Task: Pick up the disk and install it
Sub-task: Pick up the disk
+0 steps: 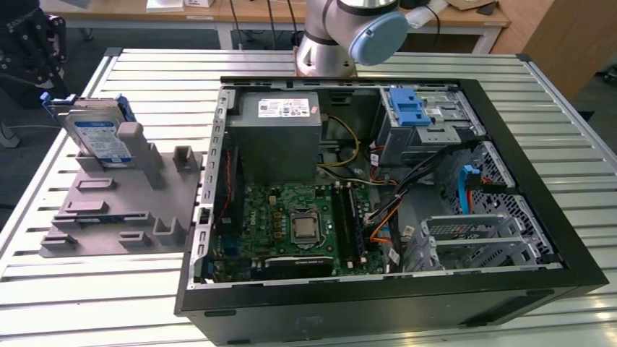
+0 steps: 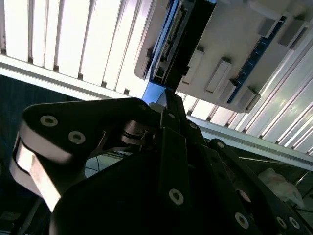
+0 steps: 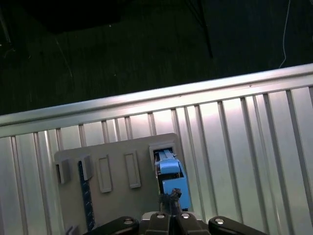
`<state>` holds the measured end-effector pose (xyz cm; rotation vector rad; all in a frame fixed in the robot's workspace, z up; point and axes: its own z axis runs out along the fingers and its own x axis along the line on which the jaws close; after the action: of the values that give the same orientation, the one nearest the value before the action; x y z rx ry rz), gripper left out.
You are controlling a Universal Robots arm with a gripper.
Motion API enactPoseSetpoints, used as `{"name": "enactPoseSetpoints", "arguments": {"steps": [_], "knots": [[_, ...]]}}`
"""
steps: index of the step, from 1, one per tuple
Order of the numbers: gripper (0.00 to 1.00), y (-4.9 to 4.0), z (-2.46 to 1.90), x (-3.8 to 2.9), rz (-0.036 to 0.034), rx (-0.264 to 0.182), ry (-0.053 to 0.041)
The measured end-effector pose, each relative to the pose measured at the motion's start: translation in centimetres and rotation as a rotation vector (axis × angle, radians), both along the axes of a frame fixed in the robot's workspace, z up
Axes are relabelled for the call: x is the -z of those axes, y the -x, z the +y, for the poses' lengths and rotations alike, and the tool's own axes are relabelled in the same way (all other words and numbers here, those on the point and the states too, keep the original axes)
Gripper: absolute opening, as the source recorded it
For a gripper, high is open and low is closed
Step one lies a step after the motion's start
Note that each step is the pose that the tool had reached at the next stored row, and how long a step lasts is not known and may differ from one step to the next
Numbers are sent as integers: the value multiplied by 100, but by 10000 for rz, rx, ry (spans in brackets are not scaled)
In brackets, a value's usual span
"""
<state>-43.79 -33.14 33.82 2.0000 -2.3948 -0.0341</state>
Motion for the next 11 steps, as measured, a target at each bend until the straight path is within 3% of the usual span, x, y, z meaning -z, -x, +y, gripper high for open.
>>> {"name": "enactPoseSetpoints", "arguments": {"steps": [11], "knots": [[53,49,29,30,-13,-101,-1]]}}
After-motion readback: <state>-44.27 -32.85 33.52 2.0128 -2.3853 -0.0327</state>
